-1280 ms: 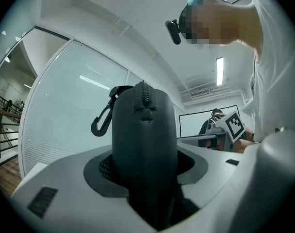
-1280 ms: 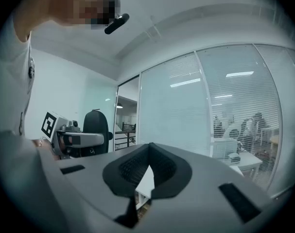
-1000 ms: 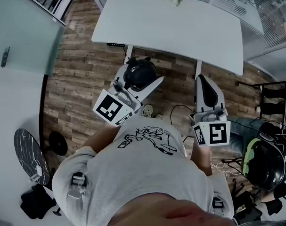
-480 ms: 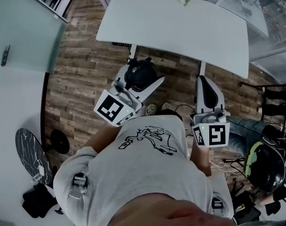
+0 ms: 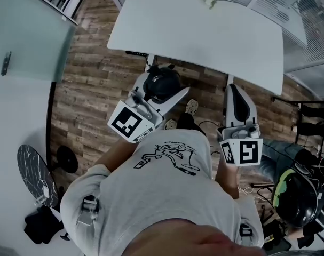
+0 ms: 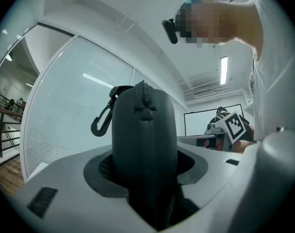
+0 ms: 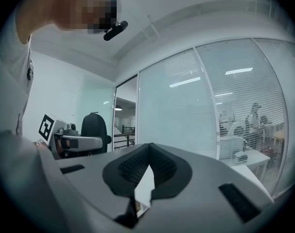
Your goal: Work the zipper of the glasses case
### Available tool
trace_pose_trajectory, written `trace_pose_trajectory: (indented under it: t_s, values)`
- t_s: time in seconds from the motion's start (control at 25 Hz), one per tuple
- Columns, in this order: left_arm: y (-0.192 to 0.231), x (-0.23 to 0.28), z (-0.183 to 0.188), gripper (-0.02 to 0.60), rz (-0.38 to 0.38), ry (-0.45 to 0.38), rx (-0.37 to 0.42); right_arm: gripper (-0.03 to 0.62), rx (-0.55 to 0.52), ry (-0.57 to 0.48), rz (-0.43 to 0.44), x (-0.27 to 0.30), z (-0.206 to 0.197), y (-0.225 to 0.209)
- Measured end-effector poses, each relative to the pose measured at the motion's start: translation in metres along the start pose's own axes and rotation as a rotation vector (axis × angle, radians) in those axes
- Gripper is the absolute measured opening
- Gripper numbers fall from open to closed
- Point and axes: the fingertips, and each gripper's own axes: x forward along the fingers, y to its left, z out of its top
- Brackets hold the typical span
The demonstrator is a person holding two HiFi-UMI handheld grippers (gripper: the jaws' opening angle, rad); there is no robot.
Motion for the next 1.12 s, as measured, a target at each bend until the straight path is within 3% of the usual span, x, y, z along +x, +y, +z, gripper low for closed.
trace_pose_trajectory:
  t_s: [1.12]
  values:
    - [0.054, 0.218, -0.016, 0.245, 0.039, 0.034, 0.037, 0.005, 0.074, 0.004, 0.024, 0.085, -0.006, -0.213]
